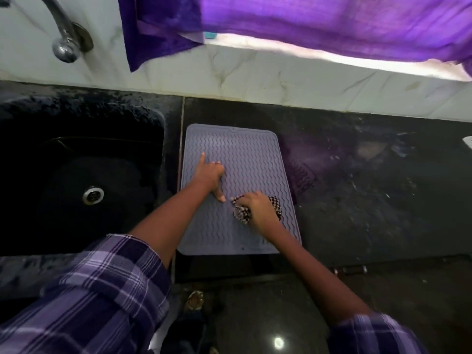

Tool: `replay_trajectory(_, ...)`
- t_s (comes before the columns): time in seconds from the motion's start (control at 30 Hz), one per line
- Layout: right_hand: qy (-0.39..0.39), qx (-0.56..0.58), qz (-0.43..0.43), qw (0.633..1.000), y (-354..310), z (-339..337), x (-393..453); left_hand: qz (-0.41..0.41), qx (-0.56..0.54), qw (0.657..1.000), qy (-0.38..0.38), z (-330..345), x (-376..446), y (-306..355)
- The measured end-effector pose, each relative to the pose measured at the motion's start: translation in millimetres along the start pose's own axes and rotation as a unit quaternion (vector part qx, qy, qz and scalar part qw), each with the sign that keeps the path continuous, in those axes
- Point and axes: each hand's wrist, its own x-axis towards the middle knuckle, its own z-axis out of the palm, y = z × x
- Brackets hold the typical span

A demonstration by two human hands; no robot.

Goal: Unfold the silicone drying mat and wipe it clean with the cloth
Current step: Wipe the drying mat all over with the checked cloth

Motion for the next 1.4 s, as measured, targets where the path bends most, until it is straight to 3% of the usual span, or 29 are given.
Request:
replay_trajectory(0.1, -0.087, 0.002, 0.023, 0.996, -5, -27, 16, 0.000, -0.013, 1.000, 0.006, 1, -2, -1)
replay_trajectory(0.2, 0.004, 0.057, 0.074, 0.996, -11, -44, 52, -0.009, -0.014, 1.000, 0.021, 2, 3, 1)
replay_trajectory(0.27, 0.067, 0.021, 0.086, 0.994, -19, -40, 64, -0.019, -0.013, 1.000, 0.021, 4, 6, 3)
replay_trajectory(0.37, 0.078, -0.049, 0.071, 0.993, -25, -14, 53, -0.018, -0.007, 1.000, 0.019, 5, 7, 2)
replay_trajectory(0.47, 0.092, -0.018, 0.042, 0.995, -21, 5, 13, -0.002, 0.013, 1.000, 0.022, 6, 3, -1)
replay_trajectory(0.6, -0.016, -0.014, -0.062, 0.998, -24, 12, -54, 0.014, -0.007, 1.000, 0.021, 2, -8, -4)
replay_trajectory(0.7, -0.090, 0.010, -0.028, 0.996, -26, -11, -42, 0.019, 0.013, 0.999, 0.032, 2, -17, 1)
replay_trajectory(0.83, 0.070, 0.092, 0.057, 0.992, -28, -25, -8, 0.021, 0.004, 1.000, 0.012, 16, -37, 17)
replay_trajectory(0.93, 0.071, -0.019, 0.068, 0.995, -34, -4, -10, 0.015, -0.006, 1.000, 0.021, 25, -46, 23)
replay_trajectory(1.03, 0.089, -0.036, 0.057, 0.994, -40, 17, -33, 0.015, -0.001, 0.999, 0.031, 29, -50, 22)
replay_trajectory(1.1, 0.082, -0.035, 0.030, 0.996, -40, 26, -60, 0.017, -0.003, 0.999, 0.028, 27, -48, 21)
replay_trajectory(1.27, -0.057, -0.020, -0.018, 0.998, -34, 10, -85, 0.004, -0.008, 1.000, 0.003, 23, -45, 21)
replay_trajectory(1.4, -0.011, -0.036, -0.007, 0.999, -47, 5, -71, -0.009, 0.031, 0.999, -0.005, 18, -40, 27)
